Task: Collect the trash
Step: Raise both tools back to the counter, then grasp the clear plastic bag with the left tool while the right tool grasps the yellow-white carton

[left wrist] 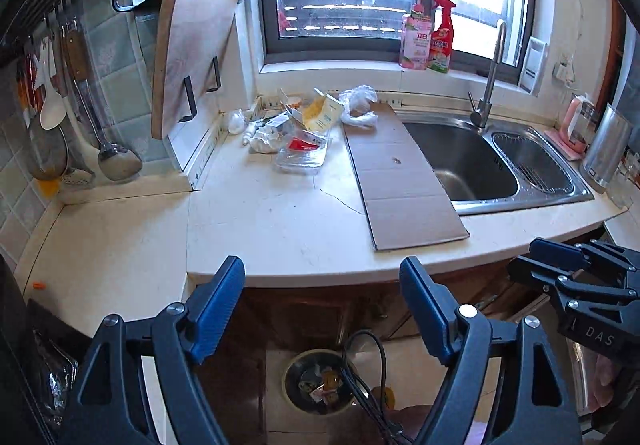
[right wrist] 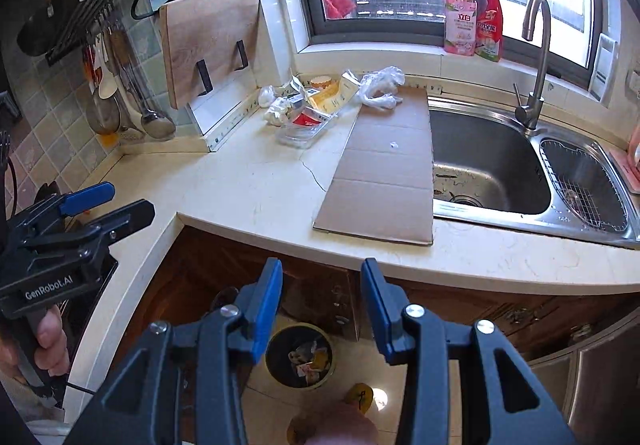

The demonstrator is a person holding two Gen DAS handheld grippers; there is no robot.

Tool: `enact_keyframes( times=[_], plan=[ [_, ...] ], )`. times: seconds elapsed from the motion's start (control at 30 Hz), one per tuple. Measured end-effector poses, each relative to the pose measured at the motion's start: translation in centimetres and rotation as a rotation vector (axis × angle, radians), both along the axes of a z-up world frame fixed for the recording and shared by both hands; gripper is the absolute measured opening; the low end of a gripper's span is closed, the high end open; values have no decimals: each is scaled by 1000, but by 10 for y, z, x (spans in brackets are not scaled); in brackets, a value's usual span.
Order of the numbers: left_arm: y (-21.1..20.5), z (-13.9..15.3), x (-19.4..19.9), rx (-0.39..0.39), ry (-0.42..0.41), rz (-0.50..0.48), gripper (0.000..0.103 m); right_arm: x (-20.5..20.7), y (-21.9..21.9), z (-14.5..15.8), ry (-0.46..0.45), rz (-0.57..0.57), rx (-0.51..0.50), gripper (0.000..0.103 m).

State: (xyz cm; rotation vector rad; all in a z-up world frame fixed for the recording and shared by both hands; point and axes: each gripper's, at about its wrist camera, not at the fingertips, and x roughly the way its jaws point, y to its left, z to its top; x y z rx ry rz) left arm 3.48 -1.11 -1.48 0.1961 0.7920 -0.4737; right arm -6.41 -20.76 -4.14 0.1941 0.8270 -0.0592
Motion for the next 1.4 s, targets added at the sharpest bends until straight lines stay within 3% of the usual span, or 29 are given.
enact_keyframes(
  times=[0.3, 0.6, 0.77, 0.93, 1.1, 1.23, 1.4],
  plan=[
    [1, -13, 64, -25, 69, 57, 78, 60, -17, 1, 14, 37, 34, 41],
    [-41, -32, 195, 25, 164, 119, 78, 196, -69, 16, 22, 80, 103, 41],
    [-70, -67, 276, 89, 232, 171, 78, 278, -104, 14, 34, 75, 143, 41],
    [-90, -117, 339, 87, 351, 220, 78, 353, -124, -18, 98, 77, 230, 42],
    [-101, -166, 376, 88, 452, 248, 78, 409, -136, -62, 150, 51, 297, 42],
    [-105, -188, 391, 96, 488, 255, 78, 438, -140, -93, 182, 39, 331, 42],
    [-103, -206, 403, 43, 536, 251, 78, 451, -142, -113, 166, 35, 395, 42]
  ],
)
